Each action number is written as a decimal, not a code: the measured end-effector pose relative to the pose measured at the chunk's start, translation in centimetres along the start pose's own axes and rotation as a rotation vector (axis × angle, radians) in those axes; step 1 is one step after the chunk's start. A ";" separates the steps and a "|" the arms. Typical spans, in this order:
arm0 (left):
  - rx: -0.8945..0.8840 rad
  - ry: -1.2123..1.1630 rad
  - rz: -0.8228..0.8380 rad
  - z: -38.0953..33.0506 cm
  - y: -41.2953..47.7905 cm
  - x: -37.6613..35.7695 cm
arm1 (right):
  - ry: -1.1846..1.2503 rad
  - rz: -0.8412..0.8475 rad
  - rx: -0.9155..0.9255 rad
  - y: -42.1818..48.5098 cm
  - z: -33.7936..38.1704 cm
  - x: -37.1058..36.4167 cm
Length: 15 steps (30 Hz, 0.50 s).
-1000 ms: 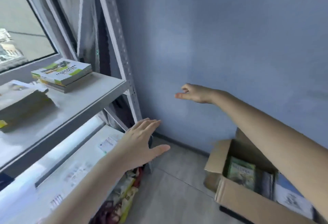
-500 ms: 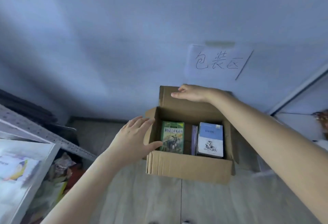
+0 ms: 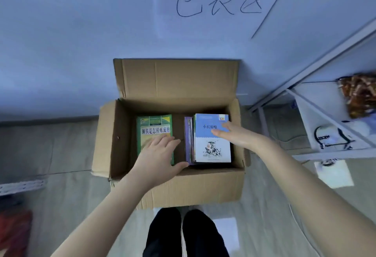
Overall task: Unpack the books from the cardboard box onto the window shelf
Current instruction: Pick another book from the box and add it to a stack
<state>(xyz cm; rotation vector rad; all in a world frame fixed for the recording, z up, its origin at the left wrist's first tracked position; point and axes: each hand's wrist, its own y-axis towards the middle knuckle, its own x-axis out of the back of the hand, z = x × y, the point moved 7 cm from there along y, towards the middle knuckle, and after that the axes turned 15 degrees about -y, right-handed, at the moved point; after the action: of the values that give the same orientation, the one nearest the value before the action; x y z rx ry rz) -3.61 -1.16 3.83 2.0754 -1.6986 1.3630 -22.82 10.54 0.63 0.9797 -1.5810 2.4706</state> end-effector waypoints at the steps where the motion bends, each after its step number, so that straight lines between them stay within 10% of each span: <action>1: 0.016 -0.008 0.024 0.4 1.4 -1.6 | 0.009 -0.001 -0.020 1.1 -1.5 -0.7; 15: 0.236 -0.110 0.124 6.2 13.3 -18.8 | 0.315 -0.258 -0.135 14.7 -12.1 -9.1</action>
<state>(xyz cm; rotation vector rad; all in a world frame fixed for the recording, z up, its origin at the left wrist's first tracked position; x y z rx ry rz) -10.50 3.85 -18.42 2.2390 -1.8164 1.5833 -26.72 16.21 -19.29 0.6839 -1.4008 2.1835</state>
